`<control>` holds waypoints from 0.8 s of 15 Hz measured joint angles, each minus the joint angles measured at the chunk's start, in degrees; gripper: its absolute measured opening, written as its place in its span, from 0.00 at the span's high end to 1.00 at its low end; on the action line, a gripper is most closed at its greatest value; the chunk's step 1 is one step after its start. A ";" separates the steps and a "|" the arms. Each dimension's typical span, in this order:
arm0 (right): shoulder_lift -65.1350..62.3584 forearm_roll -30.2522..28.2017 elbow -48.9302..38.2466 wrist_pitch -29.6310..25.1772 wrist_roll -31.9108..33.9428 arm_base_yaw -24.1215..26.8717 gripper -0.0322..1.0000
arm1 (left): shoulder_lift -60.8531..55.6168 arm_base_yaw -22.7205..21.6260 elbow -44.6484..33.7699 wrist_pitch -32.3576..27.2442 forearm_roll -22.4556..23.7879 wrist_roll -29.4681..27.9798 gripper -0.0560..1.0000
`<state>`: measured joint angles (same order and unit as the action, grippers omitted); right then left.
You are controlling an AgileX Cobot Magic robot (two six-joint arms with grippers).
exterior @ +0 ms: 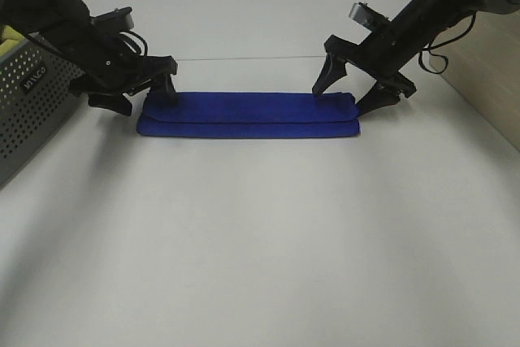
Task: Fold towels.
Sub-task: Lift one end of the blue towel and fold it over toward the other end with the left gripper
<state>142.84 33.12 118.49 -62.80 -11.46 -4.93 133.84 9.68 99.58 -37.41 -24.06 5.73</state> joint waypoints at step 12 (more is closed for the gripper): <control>0.00 -1.60 1.38 -3.50 0.40 0.00 0.17 | 2.46 0.11 0.11 3.09 -5.61 2.86 0.19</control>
<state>142.84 31.51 119.86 -66.29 -11.06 -4.93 136.31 9.80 99.69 -34.32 -29.68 8.59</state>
